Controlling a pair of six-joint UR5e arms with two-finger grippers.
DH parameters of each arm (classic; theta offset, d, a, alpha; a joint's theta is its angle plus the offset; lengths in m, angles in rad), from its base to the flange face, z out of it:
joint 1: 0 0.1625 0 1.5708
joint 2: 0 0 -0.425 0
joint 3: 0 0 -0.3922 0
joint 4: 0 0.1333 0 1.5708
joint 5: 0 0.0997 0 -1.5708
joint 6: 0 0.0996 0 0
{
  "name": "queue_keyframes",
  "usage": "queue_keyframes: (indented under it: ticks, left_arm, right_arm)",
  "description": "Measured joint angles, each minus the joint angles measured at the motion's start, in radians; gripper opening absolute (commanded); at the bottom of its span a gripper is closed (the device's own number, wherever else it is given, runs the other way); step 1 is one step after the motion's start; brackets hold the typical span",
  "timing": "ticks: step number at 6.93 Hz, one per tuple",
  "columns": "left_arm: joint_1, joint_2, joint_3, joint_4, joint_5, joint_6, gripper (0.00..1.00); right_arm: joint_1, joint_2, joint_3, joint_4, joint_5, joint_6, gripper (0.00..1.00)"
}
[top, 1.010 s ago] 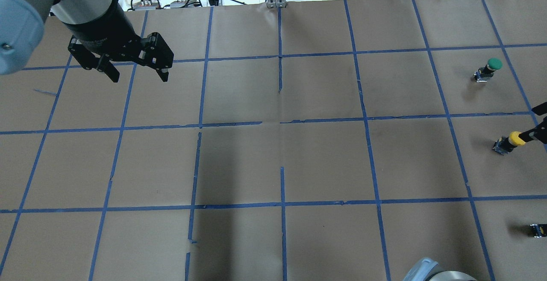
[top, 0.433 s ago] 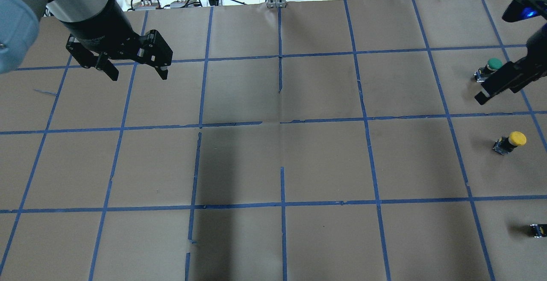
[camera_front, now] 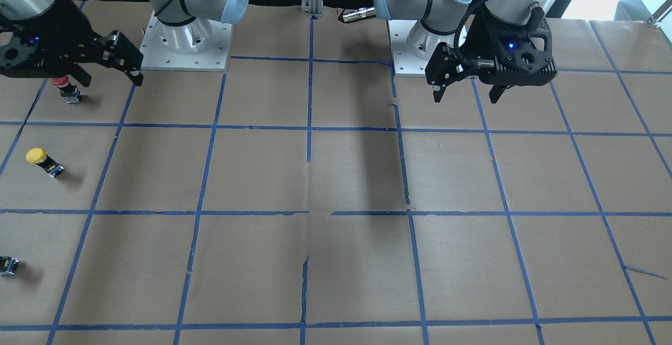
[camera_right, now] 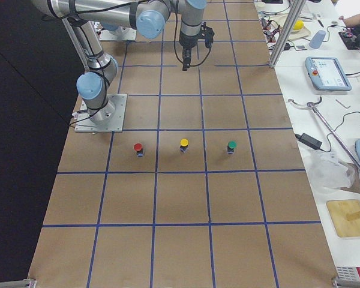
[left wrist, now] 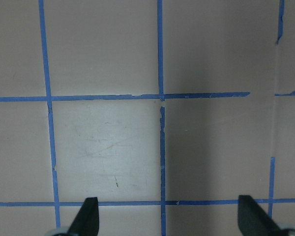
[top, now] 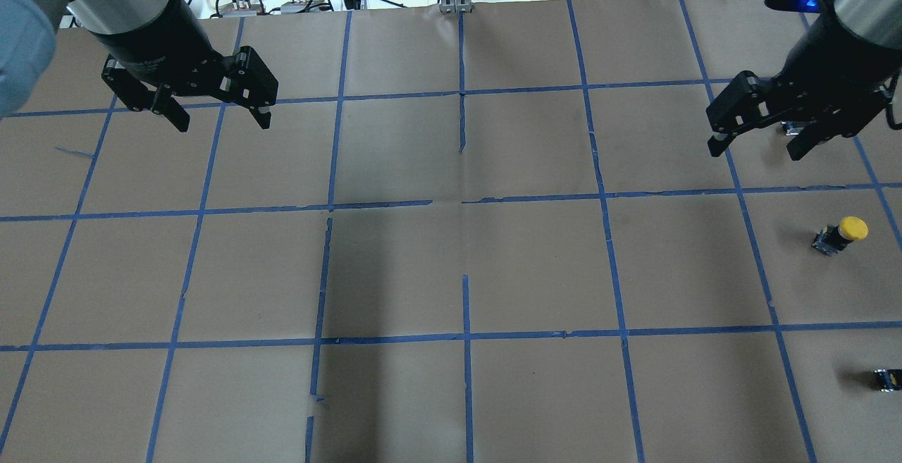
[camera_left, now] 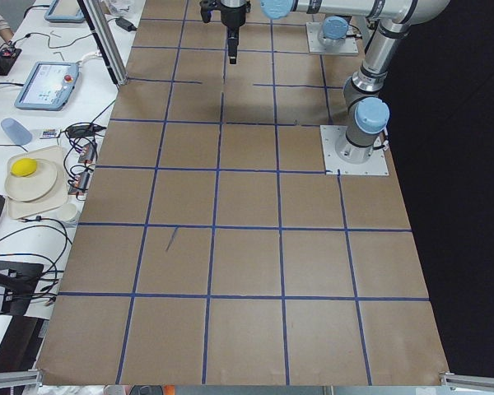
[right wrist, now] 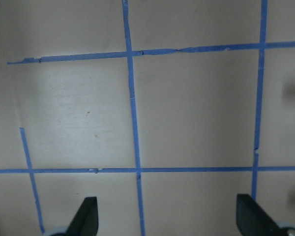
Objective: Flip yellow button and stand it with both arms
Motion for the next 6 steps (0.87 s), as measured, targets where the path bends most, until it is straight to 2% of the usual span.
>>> queue_keyframes:
  ticks: [2,3,6]
  left_arm:
    - [0.002,0.001,-0.003,0.0,-0.001,0.0,1.0]
    - [0.002,0.001,-0.004,0.0,-0.001,0.0,1.0]
    - [0.002,0.001,-0.005,0.0,-0.001,0.0,1.0]
  right_arm:
    - [0.128,-0.024,0.003,0.017,-0.02,0.251,1.0]
    - [0.167,-0.027,0.007,0.025,-0.03,0.313,1.0]
    - [0.183,-0.03,0.002,0.02,-0.043,0.342,1.0]
